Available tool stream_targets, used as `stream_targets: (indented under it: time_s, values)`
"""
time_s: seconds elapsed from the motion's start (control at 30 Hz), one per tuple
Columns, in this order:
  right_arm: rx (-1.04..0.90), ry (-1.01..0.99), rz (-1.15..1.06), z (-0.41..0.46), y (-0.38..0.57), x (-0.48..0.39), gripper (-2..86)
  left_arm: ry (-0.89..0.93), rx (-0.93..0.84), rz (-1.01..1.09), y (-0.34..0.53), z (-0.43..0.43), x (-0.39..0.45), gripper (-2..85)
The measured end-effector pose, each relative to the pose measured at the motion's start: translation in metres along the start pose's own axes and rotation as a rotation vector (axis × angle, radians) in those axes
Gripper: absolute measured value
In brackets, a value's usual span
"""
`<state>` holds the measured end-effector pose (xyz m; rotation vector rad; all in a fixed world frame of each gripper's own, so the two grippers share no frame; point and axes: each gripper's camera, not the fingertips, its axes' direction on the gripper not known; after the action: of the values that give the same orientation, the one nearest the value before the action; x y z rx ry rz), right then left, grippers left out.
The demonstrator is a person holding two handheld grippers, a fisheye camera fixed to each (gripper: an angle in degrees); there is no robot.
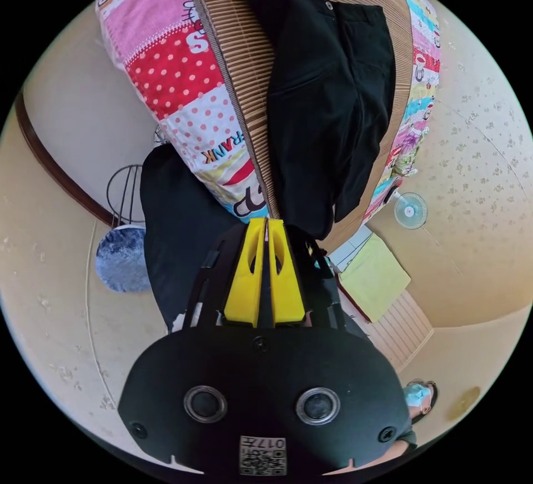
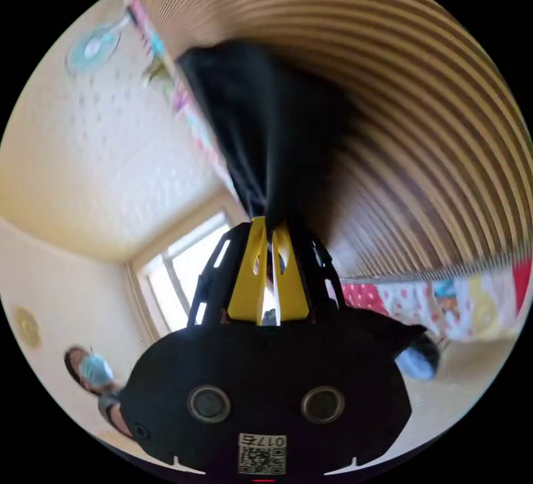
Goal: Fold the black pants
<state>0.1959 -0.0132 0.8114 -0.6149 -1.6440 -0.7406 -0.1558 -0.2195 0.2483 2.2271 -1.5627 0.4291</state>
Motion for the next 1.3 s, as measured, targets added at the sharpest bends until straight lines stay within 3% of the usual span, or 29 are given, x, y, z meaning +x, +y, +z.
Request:
stream_targets:
  time_s: [0.1, 0.23, 0.33, 0.4, 0.47, 0.6, 0.7, 0.8, 0.97, 1.07, 1.13, 1.3]
  values:
    - [-0.087, 0.277, -0.262, -0.014, 0.011, -0.069, 0.5, 0.009, -0.004, 0.032, -0.008, -0.001, 0.010, 5.2]
    - [0.103, 0.238, -0.283, -0.062, 0.051, -0.072, 0.3, 0.019, 0.002, 0.049, -0.020, 0.000, 0.016, 7.5]
    - [0.272, 0.239, 0.001, -0.093, 0.083, -0.010, 0.6, 0.023, -0.008, 0.040, -0.031, 0.004, 0.016, 8.0]
    - [0.398, 0.141, 0.306, -0.103, 0.120, 0.044, 0.8, 0.016, -0.029, 0.024, -0.040, 0.008, 0.016, 9.7]
    - [0.495, 0.075, 0.410, -0.102, 0.146, 0.058, 0.9, 0.001, -0.032, 0.019, -0.048, 0.009, 0.016, 11.2]
    - [0.621, -0.077, 0.400, -0.089, 0.170, 0.052, 1.0, -0.035, -0.008, -0.022, -0.067, 0.012, 0.015, 14.6]
    - [0.626, -0.115, 0.385, -0.085, 0.175, 0.036, 1.0, -0.035, 0.073, -0.004, -0.080, 0.007, 0.023, 16.2]
    - [0.577, -0.027, 0.334, -0.087, 0.171, 0.009, 0.9, -0.001, 0.163, 0.023, -0.092, 0.000, 0.032, 16.4]
    - [0.484, 0.120, 0.216, -0.082, 0.158, -0.034, 0.7, 0.057, 0.142, 0.027, -0.123, 0.014, 0.036, 12.7]
    - [0.445, 0.200, 0.109, -0.077, 0.153, -0.067, 0.5, 0.051, 0.077, 0.148, -0.129, 0.023, 0.049, 4.3]
    - [0.381, 0.277, 0.029, -0.074, 0.145, -0.095, 0.4, 0.025, 0.053, 0.243, -0.121, 0.018, 0.063, 3.5]
    - [0.294, 0.418, -0.120, -0.067, 0.088, -0.191, 0.1, 0.165, 0.072, 0.552, -0.082, -0.038, 0.155, 2.4]
